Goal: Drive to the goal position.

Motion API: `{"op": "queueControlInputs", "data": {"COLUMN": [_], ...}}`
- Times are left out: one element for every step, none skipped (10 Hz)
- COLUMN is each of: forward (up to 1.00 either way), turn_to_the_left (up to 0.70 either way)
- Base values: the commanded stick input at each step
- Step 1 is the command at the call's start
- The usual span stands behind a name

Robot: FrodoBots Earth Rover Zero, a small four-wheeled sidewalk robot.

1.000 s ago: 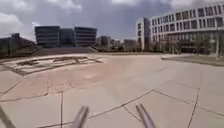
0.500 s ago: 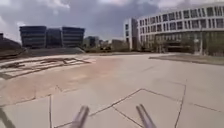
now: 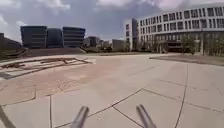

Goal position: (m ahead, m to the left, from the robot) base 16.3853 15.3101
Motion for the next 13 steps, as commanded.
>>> {"op": "queueControlInputs", "data": {"forward": [0.0, 0.44, 0.67, 0.82, 0.97, 1.0, 1.0, 1.0, 1.0, 1.0, 1.0, 1.0, 1.0], "turn_to_the_left": [0.0, 0.03, 0.04, 0.04, 0.04, 0.04, 0.04, 0.04, 0.04, 0.04, 0.04, 0.04, 0.04]}}
